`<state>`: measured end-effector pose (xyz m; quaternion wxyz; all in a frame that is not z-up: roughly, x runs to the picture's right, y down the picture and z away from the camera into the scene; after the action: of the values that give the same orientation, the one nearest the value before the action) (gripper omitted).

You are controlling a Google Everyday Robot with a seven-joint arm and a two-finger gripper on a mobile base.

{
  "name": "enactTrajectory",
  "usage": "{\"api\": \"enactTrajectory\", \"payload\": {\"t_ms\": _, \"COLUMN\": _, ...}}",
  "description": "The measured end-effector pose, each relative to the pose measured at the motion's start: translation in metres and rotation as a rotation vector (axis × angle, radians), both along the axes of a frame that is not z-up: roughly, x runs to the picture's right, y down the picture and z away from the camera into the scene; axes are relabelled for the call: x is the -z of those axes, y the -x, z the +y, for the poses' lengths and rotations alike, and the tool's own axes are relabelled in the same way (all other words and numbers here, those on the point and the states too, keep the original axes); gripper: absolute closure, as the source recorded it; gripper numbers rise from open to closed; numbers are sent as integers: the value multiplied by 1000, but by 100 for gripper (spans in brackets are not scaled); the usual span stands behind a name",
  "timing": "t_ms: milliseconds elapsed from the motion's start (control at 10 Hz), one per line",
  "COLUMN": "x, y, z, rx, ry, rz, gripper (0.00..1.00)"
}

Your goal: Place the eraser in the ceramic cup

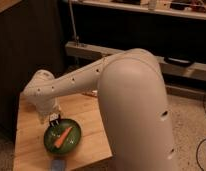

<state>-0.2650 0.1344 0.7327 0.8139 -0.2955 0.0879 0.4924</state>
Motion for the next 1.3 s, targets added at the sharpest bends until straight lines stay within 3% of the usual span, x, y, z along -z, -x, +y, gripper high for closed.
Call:
{"api": "enactTrajectory", "payload": {"t_ms": 600, "x": -17, "y": 0, "z": 5, "rx": 20, "ry": 20, "rz": 48, "gripper": 35}}
{"api": "enactTrajectory", "payload": {"t_ms": 1300, "x": -39, "y": 1, "z": 11, "rx": 93, "ry": 174, "rz": 183, "gripper": 35}}
